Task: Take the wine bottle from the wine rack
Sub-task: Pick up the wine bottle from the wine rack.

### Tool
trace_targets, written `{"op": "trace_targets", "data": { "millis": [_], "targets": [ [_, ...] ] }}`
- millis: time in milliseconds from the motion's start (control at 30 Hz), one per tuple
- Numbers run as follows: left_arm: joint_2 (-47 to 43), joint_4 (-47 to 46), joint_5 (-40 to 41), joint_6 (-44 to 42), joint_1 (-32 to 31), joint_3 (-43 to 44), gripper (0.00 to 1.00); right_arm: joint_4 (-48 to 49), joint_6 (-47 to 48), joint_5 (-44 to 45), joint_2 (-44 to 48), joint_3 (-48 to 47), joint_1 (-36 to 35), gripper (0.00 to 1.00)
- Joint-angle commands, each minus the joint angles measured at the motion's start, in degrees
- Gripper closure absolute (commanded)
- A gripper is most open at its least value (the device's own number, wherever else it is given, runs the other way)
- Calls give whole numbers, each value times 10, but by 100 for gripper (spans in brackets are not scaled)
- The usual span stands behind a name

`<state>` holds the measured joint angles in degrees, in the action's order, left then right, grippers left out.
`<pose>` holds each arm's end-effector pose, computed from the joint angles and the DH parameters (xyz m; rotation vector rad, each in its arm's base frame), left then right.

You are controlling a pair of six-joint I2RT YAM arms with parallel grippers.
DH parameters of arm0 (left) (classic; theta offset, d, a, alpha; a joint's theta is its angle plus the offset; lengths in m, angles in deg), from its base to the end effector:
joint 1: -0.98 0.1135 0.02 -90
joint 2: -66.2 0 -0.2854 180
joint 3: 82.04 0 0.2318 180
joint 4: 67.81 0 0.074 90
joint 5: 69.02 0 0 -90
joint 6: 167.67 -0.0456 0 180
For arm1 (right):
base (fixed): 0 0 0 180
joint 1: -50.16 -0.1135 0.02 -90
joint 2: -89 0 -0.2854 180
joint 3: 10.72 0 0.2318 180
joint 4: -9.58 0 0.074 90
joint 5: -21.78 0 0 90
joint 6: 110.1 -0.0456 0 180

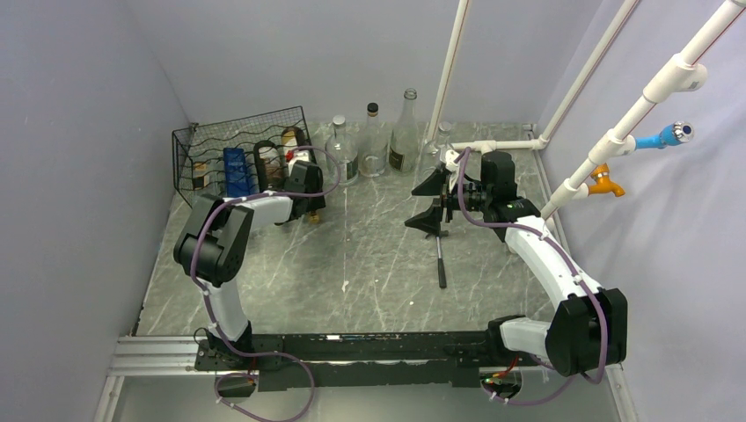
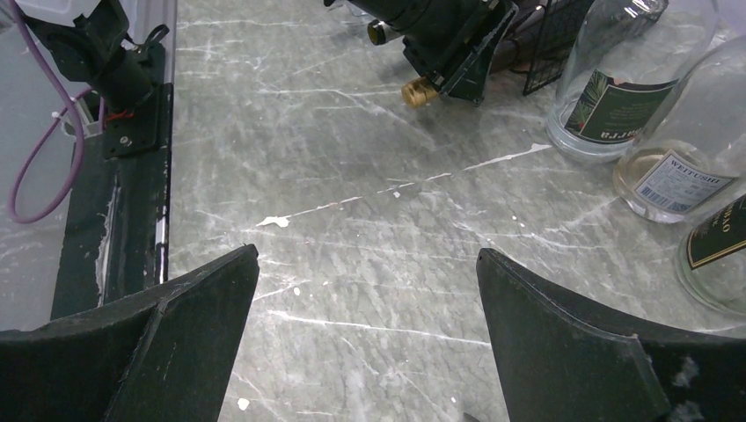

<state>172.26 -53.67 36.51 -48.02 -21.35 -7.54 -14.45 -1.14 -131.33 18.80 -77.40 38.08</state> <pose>0.3551 -0.1326 0.1820 -0.2780 2.3187 -0.1301 0.2248 0.0897 0.3240 -1.1195 1.5442 1.0307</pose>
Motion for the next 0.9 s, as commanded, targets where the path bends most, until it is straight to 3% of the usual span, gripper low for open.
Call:
{"op": "trace_targets", "data": {
  "millis": [0,167,400,867],
  "targets": [
    [26,0,0,6,-4,7,48,9,13,-7,2,-16,3,3],
    [19,-9,12,1,-10,0,65,8,13,-8,3,-16,3,3],
    [-7,-28,26,-13,-19,-24,100,4,19,-12,5,-17,3,3],
    [-107,-58,61,-41,-64,-94,100,0,25,-19,3,-16,4,3]
  ]
}}
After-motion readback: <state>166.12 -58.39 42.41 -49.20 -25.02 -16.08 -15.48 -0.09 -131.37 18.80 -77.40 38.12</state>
